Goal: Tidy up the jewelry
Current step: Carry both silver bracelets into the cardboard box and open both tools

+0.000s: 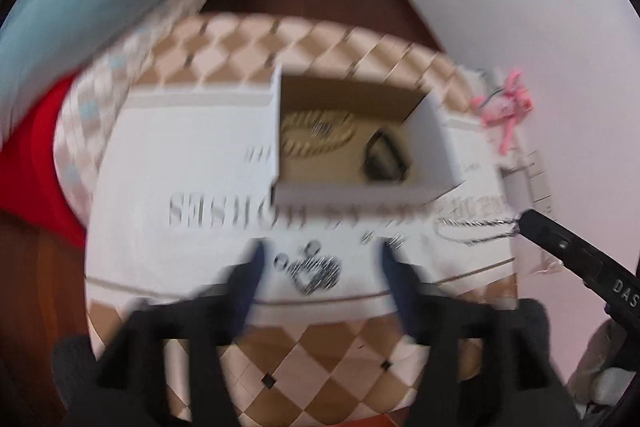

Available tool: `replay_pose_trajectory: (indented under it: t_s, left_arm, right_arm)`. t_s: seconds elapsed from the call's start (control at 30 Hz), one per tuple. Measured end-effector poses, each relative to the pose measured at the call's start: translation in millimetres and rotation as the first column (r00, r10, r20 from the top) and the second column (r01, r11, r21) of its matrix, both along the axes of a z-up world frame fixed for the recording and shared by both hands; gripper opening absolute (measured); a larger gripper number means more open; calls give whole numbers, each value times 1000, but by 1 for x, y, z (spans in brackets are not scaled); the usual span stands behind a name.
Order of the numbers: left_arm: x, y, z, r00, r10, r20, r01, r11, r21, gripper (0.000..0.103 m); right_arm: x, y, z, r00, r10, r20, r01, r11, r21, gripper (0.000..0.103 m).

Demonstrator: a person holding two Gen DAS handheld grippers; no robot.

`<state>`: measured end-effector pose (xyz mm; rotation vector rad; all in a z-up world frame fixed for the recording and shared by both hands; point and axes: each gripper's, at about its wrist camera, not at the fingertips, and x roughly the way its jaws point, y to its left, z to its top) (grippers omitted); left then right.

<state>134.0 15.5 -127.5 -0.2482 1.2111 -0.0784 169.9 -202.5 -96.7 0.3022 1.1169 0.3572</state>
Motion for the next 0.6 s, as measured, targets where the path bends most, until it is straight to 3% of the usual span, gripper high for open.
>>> replay_pose_trajectory:
  t_s: [0.2,0.4,0.47,0.57,0.6]
  left_arm:
    - [-12,-10,-51,996,16,-83,-13,999,31,62]
    - [-6,-40,-72,995,-25,-92,33,996,89,62]
    - [-3,-53,-77,995,-53,-85,65,988,141,61]
    - [2,-67,-83,993,-96,-67,110,961,253,31]
    - [2,-70,-82,992,-112,-58,124,953,275,10]
  right_arm:
    - [-16,-14,-71,989,-48,-138,41,998,-51,5]
    - [-31,-29,-106,976,-103,-194,87,992,-90,5]
    - [-33,-32,-111,973,-115,-200,97,991,-97,5]
    - [-35,-38,-117,969,-130,-210,110,988,-105,5]
    - [-34,-38,-118,968,-133,-212,112,988,-107,5]
